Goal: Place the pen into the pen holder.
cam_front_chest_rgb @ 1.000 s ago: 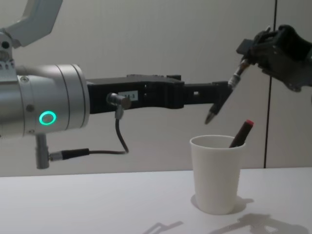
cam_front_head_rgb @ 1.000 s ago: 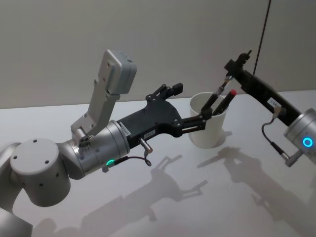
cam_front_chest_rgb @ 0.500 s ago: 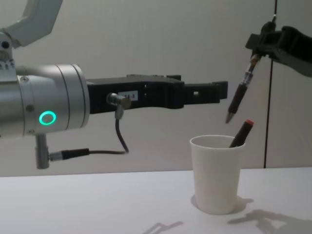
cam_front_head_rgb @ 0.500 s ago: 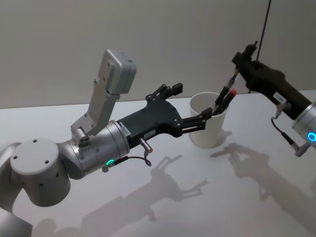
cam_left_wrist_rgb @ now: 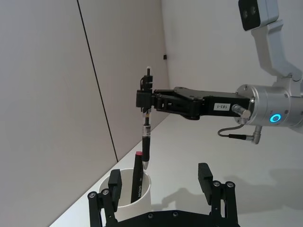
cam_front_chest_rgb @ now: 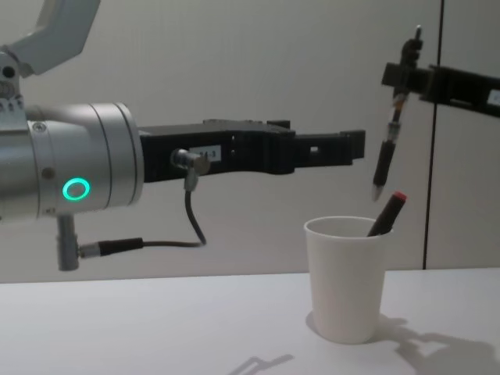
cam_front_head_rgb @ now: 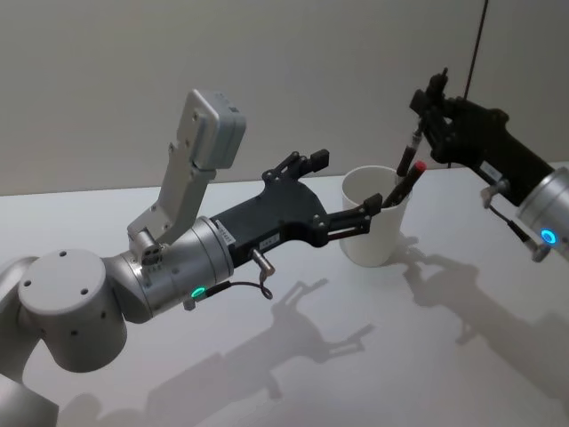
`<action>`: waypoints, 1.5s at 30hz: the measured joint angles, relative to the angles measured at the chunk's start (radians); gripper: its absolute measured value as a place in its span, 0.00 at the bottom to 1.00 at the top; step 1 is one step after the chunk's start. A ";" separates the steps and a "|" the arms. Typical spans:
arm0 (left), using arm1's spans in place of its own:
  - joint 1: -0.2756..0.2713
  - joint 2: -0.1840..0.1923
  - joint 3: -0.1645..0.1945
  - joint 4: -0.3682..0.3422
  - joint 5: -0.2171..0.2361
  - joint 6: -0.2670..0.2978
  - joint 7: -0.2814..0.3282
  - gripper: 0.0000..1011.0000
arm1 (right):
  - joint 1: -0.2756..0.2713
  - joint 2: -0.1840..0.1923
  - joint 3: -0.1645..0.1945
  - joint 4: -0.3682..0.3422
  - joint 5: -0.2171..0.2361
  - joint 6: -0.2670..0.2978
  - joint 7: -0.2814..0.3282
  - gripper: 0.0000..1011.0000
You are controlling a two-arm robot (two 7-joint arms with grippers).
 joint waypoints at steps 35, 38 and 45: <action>0.000 0.000 0.000 0.000 0.000 0.000 0.000 0.99 | 0.114 -0.088 -0.055 0.260 -0.194 -0.076 0.117 0.13; 0.000 0.000 0.000 0.000 0.000 0.000 0.000 0.99 | 0.117 -0.093 -0.058 0.272 -0.195 -0.077 0.120 0.16; 0.000 0.000 0.000 0.000 0.000 0.000 0.000 0.99 | 0.123 -0.100 -0.062 0.292 -0.197 -0.080 0.125 0.35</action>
